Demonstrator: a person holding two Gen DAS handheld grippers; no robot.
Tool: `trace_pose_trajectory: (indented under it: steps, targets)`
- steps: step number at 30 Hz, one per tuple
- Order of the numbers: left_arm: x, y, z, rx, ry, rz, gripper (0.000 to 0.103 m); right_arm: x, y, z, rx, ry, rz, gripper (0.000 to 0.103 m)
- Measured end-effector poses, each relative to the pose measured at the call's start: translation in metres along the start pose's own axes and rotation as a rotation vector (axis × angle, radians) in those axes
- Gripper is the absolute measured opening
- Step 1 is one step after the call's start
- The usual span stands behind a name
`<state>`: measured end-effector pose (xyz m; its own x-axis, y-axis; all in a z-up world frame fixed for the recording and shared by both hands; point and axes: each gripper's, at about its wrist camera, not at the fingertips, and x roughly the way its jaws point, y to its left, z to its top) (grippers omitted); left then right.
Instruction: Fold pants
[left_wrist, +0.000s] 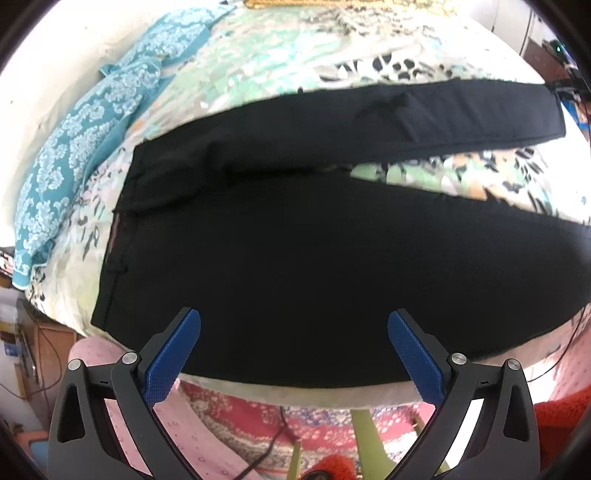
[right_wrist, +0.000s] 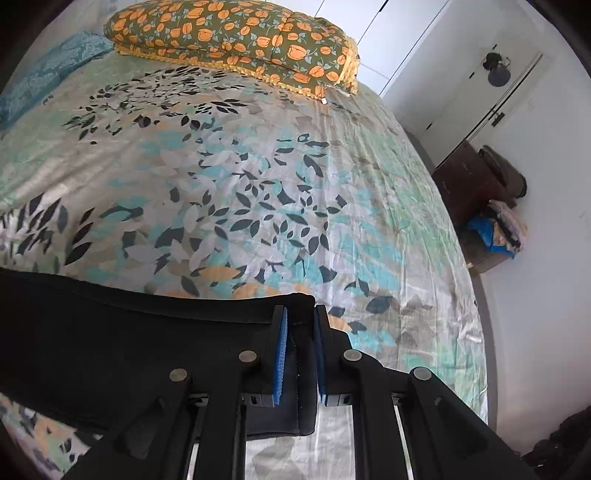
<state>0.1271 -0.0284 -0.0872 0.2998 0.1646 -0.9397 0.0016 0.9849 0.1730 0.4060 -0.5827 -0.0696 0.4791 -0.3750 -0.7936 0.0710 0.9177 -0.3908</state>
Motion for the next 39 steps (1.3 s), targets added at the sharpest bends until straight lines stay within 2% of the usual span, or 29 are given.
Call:
trace_pose_trajectory:
  steps: [9,13,15,16,17,18,20,22,24,25,27,30,34,37,39]
  targets:
    - [0.013,-0.001,0.0,0.004,0.024,0.009,0.102,0.012,0.012,0.031,0.019,-0.149,-0.122,0.013]
    - [0.022,-0.005,0.001,0.026,0.053,0.01,0.102,0.058,0.022,0.02,0.037,-0.032,-0.102,0.014]
    - [0.025,-0.001,0.007,0.015,0.05,0.016,0.102,0.07,0.023,0.012,0.066,-0.012,-0.062,0.016]
    - [0.027,0.003,0.012,0.007,0.044,0.018,0.102,0.074,0.02,0.008,0.102,0.013,-0.034,0.021]
    - [0.029,0.009,0.02,0.0,0.032,0.018,0.102,0.076,0.016,0.005,0.141,0.034,-0.011,0.034]
    - [0.032,0.019,0.034,-0.015,0.011,0.023,0.102,0.074,0.011,0.003,0.191,0.037,0.023,0.04]
    - [0.038,0.042,0.059,-0.072,-0.035,0.045,0.102,0.059,0.008,0.002,0.248,0.006,0.093,0.043]
    - [0.046,0.072,0.079,-0.187,-0.039,0.055,0.101,0.038,0.027,0.012,0.213,-0.021,0.254,0.043]
    - [0.045,0.094,0.083,-0.328,-0.094,-0.023,0.101,0.019,0.068,0.026,0.114,-0.025,0.445,0.043]
    - [0.045,0.096,0.081,-0.357,-0.116,-0.055,0.101,0.008,0.1,0.034,0.053,-0.016,0.56,0.043]
    - [0.053,0.086,0.072,-0.346,-0.119,-0.076,0.101,-0.013,0.171,0.047,-0.071,0.002,0.747,0.043]
    - [0.069,0.058,0.052,-0.246,-0.081,-0.093,0.101,-0.037,0.284,0.063,-0.236,0.041,0.928,0.043]
    - [0.072,0.035,0.022,-0.112,-0.075,-0.11,0.101,-0.054,0.419,0.078,-0.494,0.091,0.977,0.043]
    - [0.072,0.034,0.01,-0.074,-0.095,-0.103,0.101,-0.052,0.477,0.082,-0.638,0.148,0.992,0.043]
    - [0.075,0.041,0.006,-0.079,-0.102,-0.116,0.101,-0.049,0.502,0.082,-0.725,0.203,0.99,0.042]
